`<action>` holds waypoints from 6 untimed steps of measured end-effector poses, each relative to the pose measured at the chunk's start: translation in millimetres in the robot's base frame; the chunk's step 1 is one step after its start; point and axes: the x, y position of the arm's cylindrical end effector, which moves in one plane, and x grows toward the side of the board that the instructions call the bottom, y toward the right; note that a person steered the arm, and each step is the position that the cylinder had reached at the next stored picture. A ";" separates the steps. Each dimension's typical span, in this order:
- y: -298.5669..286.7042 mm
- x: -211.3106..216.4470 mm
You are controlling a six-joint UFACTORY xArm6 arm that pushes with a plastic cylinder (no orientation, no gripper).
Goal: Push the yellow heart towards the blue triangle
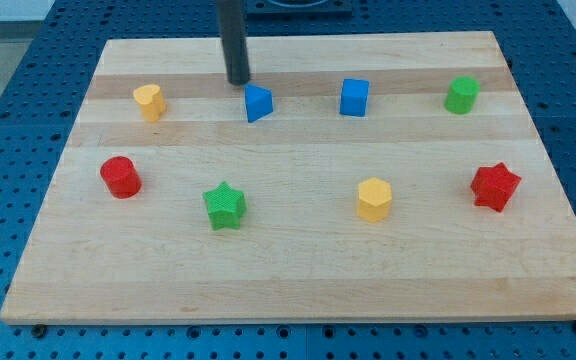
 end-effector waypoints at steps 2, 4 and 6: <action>-110.4 10.2; -38.6 30.1; -117.3 -6.2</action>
